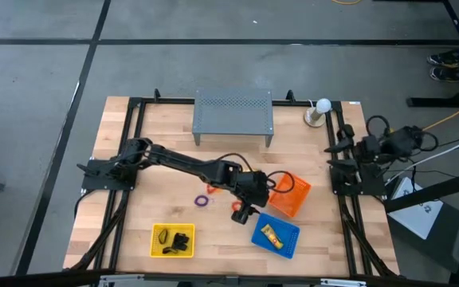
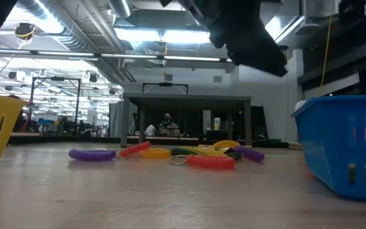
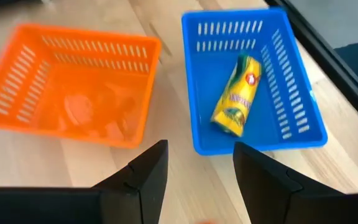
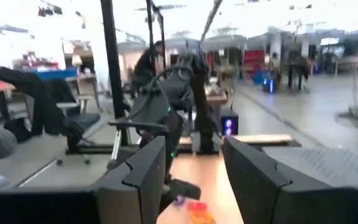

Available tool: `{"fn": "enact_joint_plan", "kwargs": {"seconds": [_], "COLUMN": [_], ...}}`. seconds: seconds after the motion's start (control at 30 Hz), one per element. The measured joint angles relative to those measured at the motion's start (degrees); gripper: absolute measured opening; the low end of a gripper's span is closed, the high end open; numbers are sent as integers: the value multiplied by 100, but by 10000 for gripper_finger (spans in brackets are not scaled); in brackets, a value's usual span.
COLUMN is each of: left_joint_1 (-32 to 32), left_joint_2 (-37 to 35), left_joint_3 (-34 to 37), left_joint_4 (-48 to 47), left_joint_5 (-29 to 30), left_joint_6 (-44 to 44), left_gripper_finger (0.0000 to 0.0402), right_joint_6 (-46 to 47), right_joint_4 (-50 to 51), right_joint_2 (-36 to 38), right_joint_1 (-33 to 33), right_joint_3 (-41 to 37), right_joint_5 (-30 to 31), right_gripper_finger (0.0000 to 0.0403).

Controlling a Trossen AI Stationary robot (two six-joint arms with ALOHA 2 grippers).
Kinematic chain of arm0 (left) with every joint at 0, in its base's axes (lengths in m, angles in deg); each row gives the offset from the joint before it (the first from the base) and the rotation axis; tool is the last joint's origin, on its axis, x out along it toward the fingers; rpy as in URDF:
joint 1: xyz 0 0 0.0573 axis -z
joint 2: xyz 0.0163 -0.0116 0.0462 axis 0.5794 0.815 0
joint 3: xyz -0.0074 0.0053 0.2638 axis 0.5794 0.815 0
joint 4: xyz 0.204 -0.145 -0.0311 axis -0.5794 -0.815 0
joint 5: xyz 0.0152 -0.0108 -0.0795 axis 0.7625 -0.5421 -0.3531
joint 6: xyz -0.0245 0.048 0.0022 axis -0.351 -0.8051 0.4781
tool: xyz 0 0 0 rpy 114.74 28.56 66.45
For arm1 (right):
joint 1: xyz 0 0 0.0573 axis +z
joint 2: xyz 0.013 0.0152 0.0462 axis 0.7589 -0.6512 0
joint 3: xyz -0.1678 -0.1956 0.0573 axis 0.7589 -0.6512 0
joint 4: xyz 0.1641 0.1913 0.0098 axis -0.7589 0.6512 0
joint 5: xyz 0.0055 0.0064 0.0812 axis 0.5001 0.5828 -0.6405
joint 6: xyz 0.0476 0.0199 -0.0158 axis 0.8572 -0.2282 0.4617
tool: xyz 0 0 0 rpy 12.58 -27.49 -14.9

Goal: Pick & Place Office Desk Supplies
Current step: Put the crayon into the blue basket

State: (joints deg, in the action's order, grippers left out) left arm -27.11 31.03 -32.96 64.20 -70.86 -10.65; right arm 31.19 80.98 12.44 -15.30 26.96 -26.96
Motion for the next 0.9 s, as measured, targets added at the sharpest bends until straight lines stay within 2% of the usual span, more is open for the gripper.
{"fn": "enact_joint_plan", "kwargs": {"seconds": [0.1, 0.2, 0.27, 0.37, 0.43, 0.5, 0.7, 0.9], "left_joint_1": [-73, -181, -280, -377, -433, -466, -578, -579], "left_joint_2": [1, 1, 11, 10, 10, 10, 8, -91], "left_joint_3": [192, 502, 714, 989, 1139, 1272, 1483, 1502], "left_joint_4": [26, 73, 69, 167, 190, 204, 195, -5], "left_joint_5": [85, 610, 766, 875, 996, 1044, 1054, 1053], "left_joint_6": [62, 85, 86, 84, 29, 7, -25, -206], "left_gripper_finger": [178, 178, 178, 178, 178, 177, 176, 178], "right_joint_6": [129, 430, 569, 698, 712, 694, 471, 557], "right_joint_4": [268, -116, 21, -707, -750, -1196, -1690, -1724], "right_joint_2": [0, -128, -47, 12, 4, 14, 12, 12], "right_joint_1": [-9, -9, -9, -9, -9, -9, -9, -11], "right_joint_3": [-245, -424, -689, -1057, -1327, -1505, -1940, -2183], "right_joint_5": [171, 328, 190, 45, 12, 1, -23, 5], "right_gripper_finger": [165, 165, 165, 165, 165, 165, 165, 165]}}
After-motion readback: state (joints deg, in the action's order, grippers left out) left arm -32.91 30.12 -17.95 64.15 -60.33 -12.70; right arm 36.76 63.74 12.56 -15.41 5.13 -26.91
